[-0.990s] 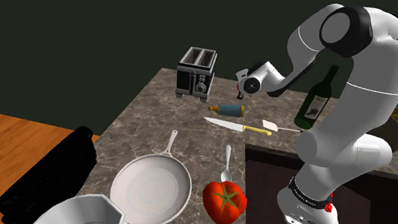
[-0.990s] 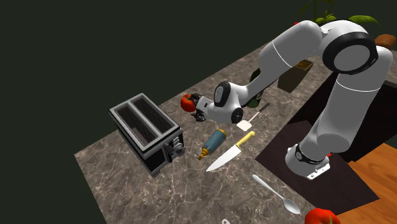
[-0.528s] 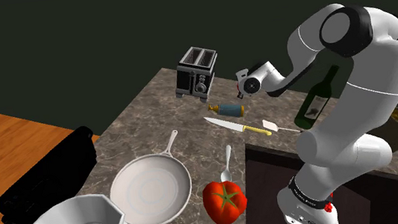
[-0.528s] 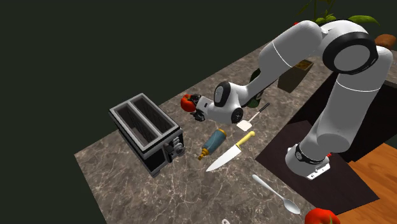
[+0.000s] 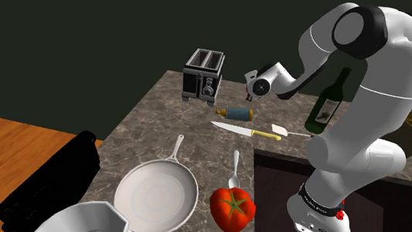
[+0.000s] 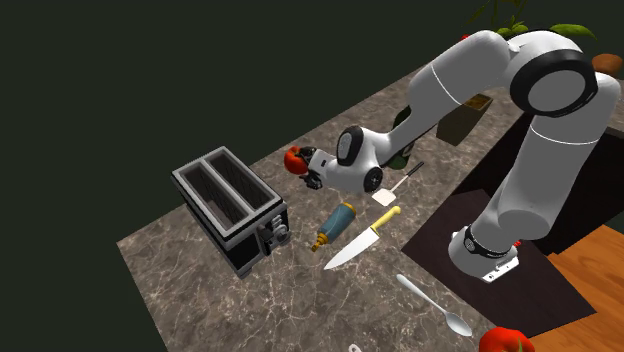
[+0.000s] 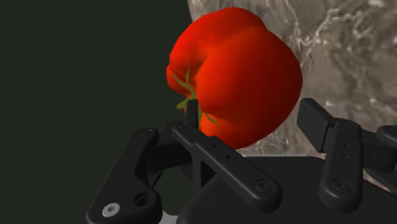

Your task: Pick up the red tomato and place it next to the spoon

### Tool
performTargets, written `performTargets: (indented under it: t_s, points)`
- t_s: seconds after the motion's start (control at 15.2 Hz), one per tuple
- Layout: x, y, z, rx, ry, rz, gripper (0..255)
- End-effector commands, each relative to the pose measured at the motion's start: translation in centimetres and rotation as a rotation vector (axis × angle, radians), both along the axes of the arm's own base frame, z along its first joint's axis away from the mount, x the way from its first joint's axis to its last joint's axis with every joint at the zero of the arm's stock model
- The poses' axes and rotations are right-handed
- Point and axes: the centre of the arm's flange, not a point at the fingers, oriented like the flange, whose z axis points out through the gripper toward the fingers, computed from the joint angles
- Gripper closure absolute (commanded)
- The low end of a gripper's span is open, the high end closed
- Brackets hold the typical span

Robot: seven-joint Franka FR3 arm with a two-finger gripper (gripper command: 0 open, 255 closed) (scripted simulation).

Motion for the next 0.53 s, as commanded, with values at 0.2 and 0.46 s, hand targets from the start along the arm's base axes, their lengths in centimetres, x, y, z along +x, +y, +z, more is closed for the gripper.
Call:
performTargets:
  t_s: [0.2,0.46]
  points:
    - [0.0,0.1,2.5,0.0,0.0,0.0,255]
    - [0.0,0.1,4.6,0.0,0.0,0.0,255]
